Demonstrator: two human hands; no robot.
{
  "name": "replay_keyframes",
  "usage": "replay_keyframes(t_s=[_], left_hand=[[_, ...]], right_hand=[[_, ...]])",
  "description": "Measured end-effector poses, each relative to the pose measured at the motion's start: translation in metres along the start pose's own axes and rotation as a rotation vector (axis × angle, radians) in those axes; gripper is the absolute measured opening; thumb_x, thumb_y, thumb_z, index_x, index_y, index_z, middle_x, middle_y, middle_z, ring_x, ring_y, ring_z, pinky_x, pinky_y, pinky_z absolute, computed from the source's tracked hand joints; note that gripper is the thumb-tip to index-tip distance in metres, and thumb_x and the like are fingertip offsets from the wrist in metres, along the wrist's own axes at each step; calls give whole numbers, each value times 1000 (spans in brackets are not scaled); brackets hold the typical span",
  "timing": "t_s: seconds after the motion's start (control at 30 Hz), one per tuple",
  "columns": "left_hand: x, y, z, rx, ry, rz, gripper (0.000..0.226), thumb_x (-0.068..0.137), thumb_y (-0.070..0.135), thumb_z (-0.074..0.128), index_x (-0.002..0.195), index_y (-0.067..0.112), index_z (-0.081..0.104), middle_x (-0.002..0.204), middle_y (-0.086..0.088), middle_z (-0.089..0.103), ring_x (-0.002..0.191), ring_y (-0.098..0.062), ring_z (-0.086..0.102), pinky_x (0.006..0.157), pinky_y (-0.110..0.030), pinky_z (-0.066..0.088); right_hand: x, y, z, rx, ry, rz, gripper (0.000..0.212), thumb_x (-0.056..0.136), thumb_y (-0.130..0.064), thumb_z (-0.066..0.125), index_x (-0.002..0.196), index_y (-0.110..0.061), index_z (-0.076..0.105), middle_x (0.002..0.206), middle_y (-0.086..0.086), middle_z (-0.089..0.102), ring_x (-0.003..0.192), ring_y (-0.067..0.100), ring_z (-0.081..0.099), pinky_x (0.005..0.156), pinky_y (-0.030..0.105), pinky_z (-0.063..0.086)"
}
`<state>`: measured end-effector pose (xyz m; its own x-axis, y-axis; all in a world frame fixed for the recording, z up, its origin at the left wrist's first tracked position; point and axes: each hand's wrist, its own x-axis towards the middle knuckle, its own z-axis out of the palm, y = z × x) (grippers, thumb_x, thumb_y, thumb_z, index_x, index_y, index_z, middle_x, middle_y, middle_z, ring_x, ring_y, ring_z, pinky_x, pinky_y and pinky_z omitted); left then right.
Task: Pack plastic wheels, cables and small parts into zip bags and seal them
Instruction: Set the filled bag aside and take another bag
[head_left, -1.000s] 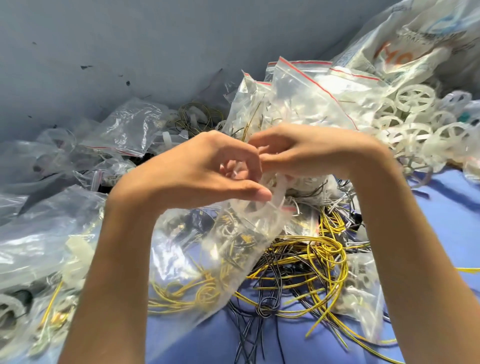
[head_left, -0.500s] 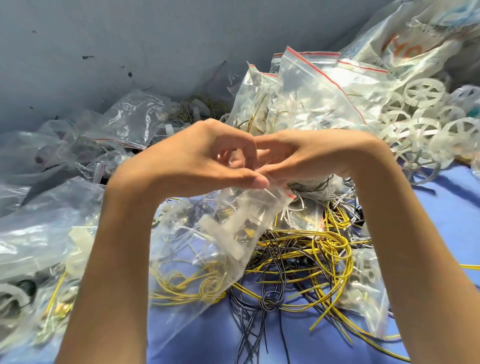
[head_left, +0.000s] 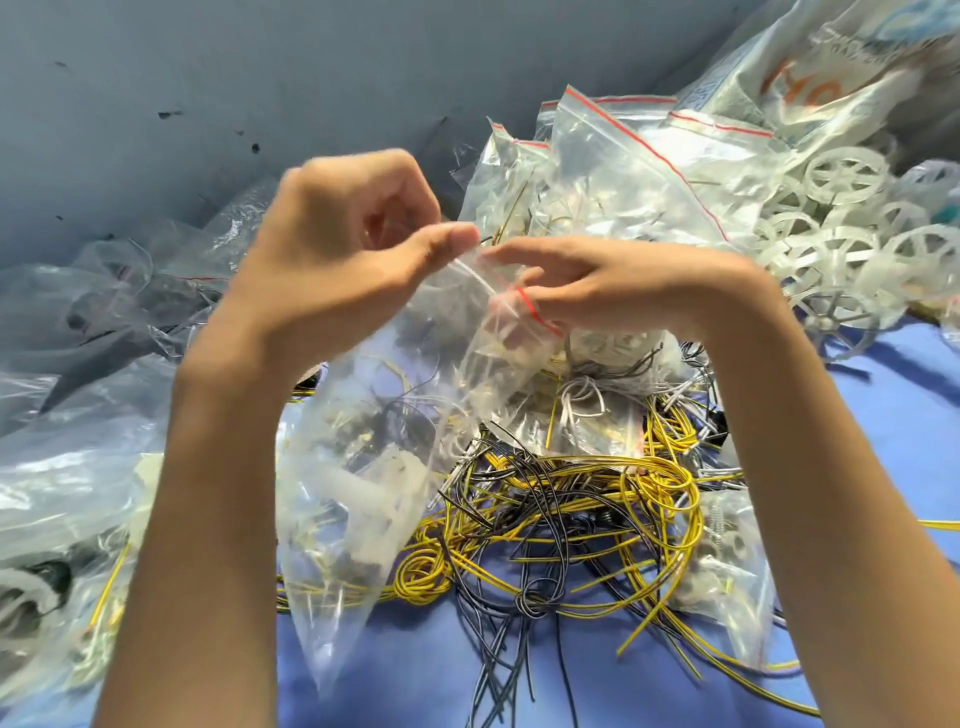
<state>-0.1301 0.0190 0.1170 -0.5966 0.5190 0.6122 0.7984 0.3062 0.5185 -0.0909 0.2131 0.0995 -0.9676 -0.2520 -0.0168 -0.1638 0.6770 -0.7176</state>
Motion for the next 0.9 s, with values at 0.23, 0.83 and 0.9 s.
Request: replay_keyframes(t_s=[0.23,0.83,0.9], left_hand=[[-2,8,0,13,-205,14,22,78,39,66,70,20,58,59,6,41,57,-6,35,53,-26,30],[-1,-8,2,-99,-349,-117,83,53,57,76,126,39,41,134,14,44,103,5,58,87,-15,50],[-4,-21,-5,34,-462,-243,93,43,70,74,126,45,41,134,18,45,110,11,51,92,-15,47]], right_hand=[[3,-1,1,-45,39,31,60,90,-38,59,142,-30,31,112,-10,68,105,18,63,99,43,46],[-2,-5,-1,20,-110,-103,43,64,-46,71,104,-31,64,82,-12,71,69,-3,63,65,16,50],[-3,-3,-2,-23,-155,-97,54,60,-52,71,111,-41,58,102,-11,70,83,-3,66,74,18,54]])
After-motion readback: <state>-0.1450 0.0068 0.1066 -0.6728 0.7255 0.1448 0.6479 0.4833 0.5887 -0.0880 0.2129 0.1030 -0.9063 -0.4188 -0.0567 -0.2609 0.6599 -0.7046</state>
